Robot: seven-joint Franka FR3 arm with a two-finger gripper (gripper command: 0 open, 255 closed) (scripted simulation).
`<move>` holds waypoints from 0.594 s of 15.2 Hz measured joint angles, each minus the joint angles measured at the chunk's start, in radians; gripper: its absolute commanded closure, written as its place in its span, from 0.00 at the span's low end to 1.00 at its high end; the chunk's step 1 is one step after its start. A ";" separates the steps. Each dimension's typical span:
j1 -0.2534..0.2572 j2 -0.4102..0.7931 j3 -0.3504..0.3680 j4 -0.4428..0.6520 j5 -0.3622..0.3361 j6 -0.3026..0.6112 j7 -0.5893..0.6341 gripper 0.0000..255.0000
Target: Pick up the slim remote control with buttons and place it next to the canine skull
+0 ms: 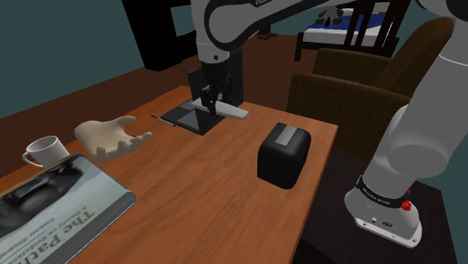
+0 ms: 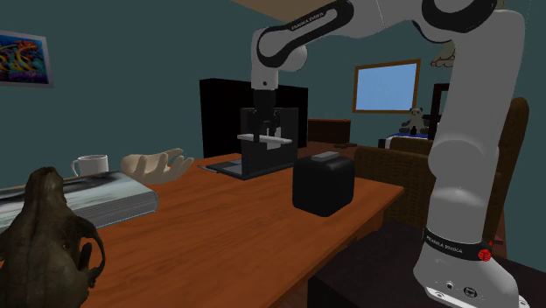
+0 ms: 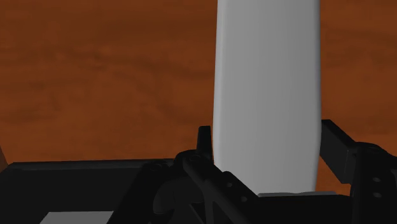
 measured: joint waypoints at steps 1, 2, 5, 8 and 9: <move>0.000 -0.002 0.000 0.011 0.000 -0.013 0.001 1.00; 0.000 -0.003 0.000 0.024 0.001 -0.027 0.000 1.00; -0.001 -0.010 -0.002 0.055 0.003 -0.064 -0.002 1.00; -0.001 -0.009 -0.002 0.095 0.002 -0.104 -0.001 1.00; -0.001 -0.009 -0.001 0.108 0.002 -0.116 0.000 1.00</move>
